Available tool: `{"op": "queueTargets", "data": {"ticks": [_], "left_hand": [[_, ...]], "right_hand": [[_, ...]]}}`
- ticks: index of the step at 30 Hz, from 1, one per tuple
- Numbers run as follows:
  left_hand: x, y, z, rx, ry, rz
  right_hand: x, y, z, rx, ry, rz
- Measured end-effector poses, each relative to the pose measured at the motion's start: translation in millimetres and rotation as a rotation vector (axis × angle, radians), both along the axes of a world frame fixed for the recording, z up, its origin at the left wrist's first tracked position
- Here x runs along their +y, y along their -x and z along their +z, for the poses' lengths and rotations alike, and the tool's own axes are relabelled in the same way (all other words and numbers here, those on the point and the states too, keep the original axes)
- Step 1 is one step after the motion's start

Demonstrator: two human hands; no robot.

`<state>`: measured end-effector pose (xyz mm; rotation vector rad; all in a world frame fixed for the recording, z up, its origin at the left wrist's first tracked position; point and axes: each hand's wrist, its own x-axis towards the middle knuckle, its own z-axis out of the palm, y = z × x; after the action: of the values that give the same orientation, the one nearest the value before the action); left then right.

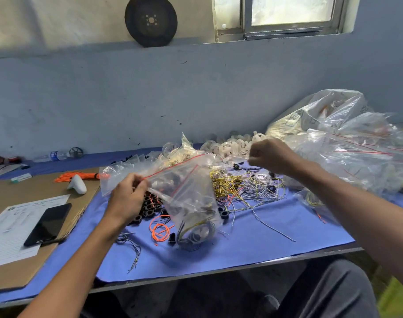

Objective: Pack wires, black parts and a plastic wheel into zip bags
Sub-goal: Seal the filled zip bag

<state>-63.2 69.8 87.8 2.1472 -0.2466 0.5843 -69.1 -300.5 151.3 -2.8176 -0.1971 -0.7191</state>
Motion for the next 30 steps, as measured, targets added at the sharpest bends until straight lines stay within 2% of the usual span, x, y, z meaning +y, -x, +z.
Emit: {"op": "queueTargets", "data": {"ticks": [3,6,12,14,17,19,22,26,28,30], "left_hand": [[15.3,-3.8,-8.2,0.046,0.067,-0.019],[10.4,-6.5,-9.6,0.084,0.134,-0.056],[-26.5,4.7,-3.1,0.138,0.352,-0.176],[-46.0,13.6,-3.4,0.14,0.394,-0.267],[-66.1,24.3,-10.7,0.117,0.245,-0.445],[-65.9,29.3,-15.6,0.071,0.227,-0.487],[-50.4,30.9,-31.1,0.01,0.33,-0.315],[-25.5,35.2,-77.8,0.118,0.203,-0.034],[-17.5,41.2,-105.8,0.203,0.084,0.051],[-14.8,45.6,-128.9,0.25,-0.027,0.148]], "right_hand": [[-22.7,5.8,-18.9,0.093,-0.013,-0.041],[-7.1,9.0,-44.9,0.173,-0.019,0.048],[81.9,27.3,-111.9,0.3,-0.467,0.356],[119.0,33.7,-144.3,0.253,-0.516,0.404],[149.2,37.5,-175.2,0.145,-0.603,0.316],[151.0,35.7,-177.7,0.086,-0.676,0.244],[135.2,35.0,-170.1,-0.035,-0.744,0.163],[95.8,32.1,-142.6,-0.194,-0.88,0.053],[63.0,21.0,-123.3,-0.348,-0.877,-0.112],[19.5,3.7,-103.4,-0.446,-0.884,-0.405]]}}
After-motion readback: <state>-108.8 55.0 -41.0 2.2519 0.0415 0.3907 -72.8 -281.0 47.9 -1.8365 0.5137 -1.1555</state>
